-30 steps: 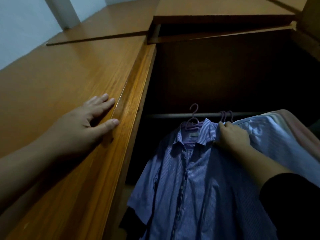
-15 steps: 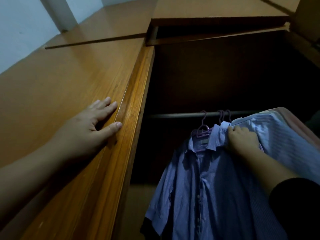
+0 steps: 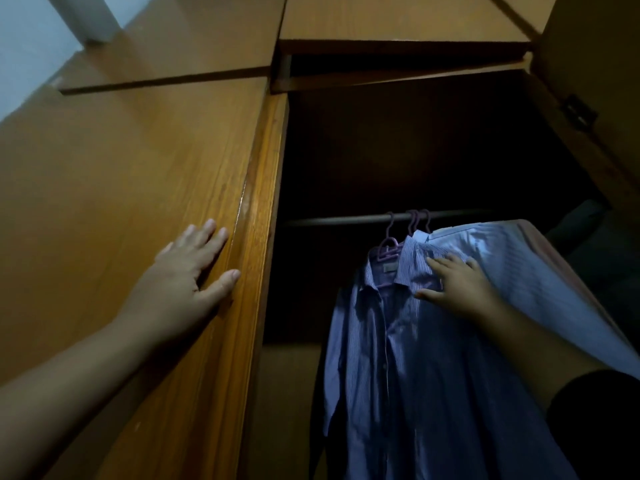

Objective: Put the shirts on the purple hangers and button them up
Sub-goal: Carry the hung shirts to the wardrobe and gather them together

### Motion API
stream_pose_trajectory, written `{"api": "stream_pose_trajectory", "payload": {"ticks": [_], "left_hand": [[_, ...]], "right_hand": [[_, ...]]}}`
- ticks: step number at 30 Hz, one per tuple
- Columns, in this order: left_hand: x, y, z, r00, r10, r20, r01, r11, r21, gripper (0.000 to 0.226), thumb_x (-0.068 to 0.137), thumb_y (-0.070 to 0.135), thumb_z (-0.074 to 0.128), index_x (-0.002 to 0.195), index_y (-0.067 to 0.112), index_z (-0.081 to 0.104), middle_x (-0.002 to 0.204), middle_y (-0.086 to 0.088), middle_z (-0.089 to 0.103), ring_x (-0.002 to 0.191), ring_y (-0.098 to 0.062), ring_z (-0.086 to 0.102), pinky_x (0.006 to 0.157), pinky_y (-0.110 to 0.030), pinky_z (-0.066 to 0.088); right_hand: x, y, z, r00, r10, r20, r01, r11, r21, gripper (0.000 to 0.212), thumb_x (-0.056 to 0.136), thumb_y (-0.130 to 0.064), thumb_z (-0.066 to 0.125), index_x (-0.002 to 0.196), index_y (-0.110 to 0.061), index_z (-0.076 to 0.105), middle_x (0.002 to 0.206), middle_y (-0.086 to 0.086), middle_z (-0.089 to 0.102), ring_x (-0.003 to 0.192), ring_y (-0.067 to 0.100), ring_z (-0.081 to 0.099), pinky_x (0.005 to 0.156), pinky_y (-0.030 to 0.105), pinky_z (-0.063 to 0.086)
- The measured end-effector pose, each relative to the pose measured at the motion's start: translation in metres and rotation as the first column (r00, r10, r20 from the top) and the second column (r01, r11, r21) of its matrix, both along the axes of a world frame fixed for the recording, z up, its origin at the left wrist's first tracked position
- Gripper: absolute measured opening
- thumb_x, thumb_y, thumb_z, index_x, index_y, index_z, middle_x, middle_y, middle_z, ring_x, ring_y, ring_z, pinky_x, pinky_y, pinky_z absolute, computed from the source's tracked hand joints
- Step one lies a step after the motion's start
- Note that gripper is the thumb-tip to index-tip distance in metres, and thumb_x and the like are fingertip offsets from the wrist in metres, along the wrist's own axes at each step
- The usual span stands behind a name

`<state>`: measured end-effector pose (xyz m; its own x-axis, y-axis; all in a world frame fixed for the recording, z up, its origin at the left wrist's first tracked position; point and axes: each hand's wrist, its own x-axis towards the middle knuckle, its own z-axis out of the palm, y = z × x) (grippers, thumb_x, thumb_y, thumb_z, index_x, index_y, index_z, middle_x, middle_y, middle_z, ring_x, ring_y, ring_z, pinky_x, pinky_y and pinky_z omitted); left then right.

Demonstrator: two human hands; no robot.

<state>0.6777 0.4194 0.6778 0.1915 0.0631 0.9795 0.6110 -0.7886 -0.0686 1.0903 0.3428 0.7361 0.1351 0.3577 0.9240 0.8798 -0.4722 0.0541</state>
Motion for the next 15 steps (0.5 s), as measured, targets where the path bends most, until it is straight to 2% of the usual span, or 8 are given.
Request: {"api": "stream_pose_trajectory", "payload": {"ticks": [2,3,6,9,15], "left_hand": [[-0.003,-0.001,-0.004,0.995,0.076,-0.065,-0.080,0.995,-0.057,0.087,0.067,0.079,0.018,0.142,0.037,0.001,0.151,0.018,-0.005,0.138,0.000,-0.007,0.112,-0.027,0.002],[-0.005,-0.002,-0.007,0.991,0.098,-0.090,-0.106,0.991,-0.086,0.087,0.073,0.078,0.026,0.144,0.034,0.001,0.153,0.016,-0.006,0.139,-0.001,-0.007,0.114,-0.029,0.003],[-0.010,-0.013,-0.013,0.979,0.143,-0.146,-0.164,0.977,-0.139,0.078,0.091,0.054,0.050,0.150,0.028,0.005,0.160,0.008,-0.004,0.146,-0.012,-0.004,0.118,-0.040,0.011],[-0.015,-0.031,-0.020,0.971,0.124,-0.204,-0.170,0.960,-0.223,0.075,0.092,0.045,0.052,0.151,0.029,0.010,0.160,0.007,-0.002,0.148,-0.015,0.001,0.118,-0.041,0.016],[-0.027,-0.053,-0.035,0.948,0.100,-0.302,-0.209,0.911,-0.355,0.070,0.091,0.045,0.054,0.150,0.033,0.019,0.161,0.008,0.004,0.145,-0.021,0.020,0.112,-0.043,0.033]], "right_hand": [[-0.014,-0.002,-0.013,0.999,0.035,-0.010,-0.036,0.999,-0.030,0.079,0.086,-0.065,0.045,0.149,-0.024,0.023,0.156,-0.002,0.024,0.145,0.018,0.013,0.117,0.040,0.005],[-0.021,-0.002,-0.019,0.998,0.053,-0.020,-0.054,0.998,-0.040,0.077,0.087,-0.065,0.044,0.149,-0.024,0.024,0.156,-0.002,0.024,0.145,0.018,0.014,0.117,0.041,0.005],[-0.047,-0.008,-0.043,0.996,0.073,-0.056,-0.077,0.994,-0.076,0.075,0.088,-0.064,0.042,0.149,-0.024,0.022,0.156,0.000,0.023,0.144,0.020,0.016,0.118,0.043,0.005],[-0.070,-0.015,-0.061,0.988,0.126,-0.088,-0.134,0.986,-0.096,0.073,0.090,-0.061,0.043,0.149,-0.023,0.023,0.156,0.001,0.023,0.143,0.020,0.019,0.118,0.045,0.007],[-0.110,-0.022,-0.082,0.978,0.145,-0.151,-0.174,0.964,-0.199,0.070,0.092,-0.058,0.042,0.150,-0.024,0.021,0.156,0.002,0.021,0.142,0.023,0.021,0.117,0.046,0.013]]}}
